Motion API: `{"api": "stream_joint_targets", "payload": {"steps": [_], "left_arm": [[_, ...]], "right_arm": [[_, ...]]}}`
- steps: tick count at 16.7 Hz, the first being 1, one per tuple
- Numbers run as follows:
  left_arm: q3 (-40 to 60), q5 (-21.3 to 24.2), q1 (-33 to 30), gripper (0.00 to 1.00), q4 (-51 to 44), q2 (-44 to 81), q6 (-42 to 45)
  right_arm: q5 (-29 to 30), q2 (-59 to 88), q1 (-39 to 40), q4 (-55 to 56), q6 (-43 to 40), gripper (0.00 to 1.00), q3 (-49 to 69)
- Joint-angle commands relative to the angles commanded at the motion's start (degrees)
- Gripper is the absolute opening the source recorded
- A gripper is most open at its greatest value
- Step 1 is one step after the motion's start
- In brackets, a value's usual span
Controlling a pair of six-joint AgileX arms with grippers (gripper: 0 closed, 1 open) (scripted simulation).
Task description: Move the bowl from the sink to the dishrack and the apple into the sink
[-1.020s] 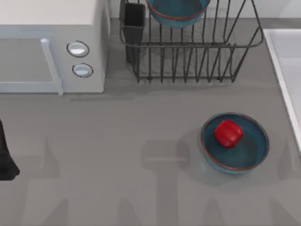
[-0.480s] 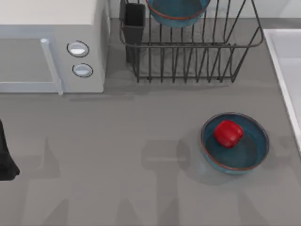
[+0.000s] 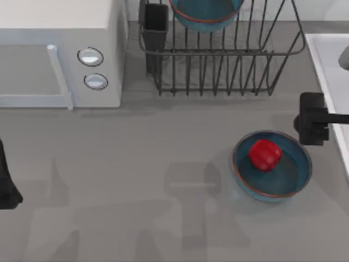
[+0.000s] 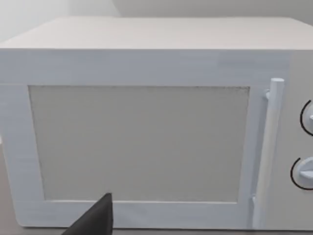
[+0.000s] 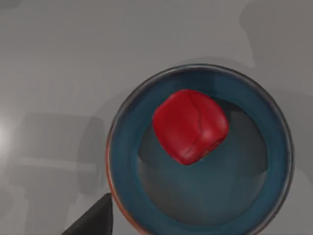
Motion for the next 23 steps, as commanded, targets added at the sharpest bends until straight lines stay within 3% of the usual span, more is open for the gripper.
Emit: {"api": "stream_joint_targets", "payload": {"steps": [6,11,18,23], "left_arm": [[0.0,0.0,0.0,1.0,0.0,0.0,0.0],[0.0,0.0,0.0,1.0,0.0,0.0,0.0],[0.0,0.0,0.0,1.0,0.0,0.0,0.0],[0.0,0.0,0.0,1.0,0.0,0.0,0.0]], "right_arm": [[-0.52,32.19,5.77,-17.98,6.95,1.0,24.71],[0.34,46.37,6.7,-25.65,9.19,1.0,36.09],[0.46,47.69,6.43,-26.09,9.32,1.0,36.92],[0.54,50.64,6.85,-16.4,9.14,1.0,30.81]]}}
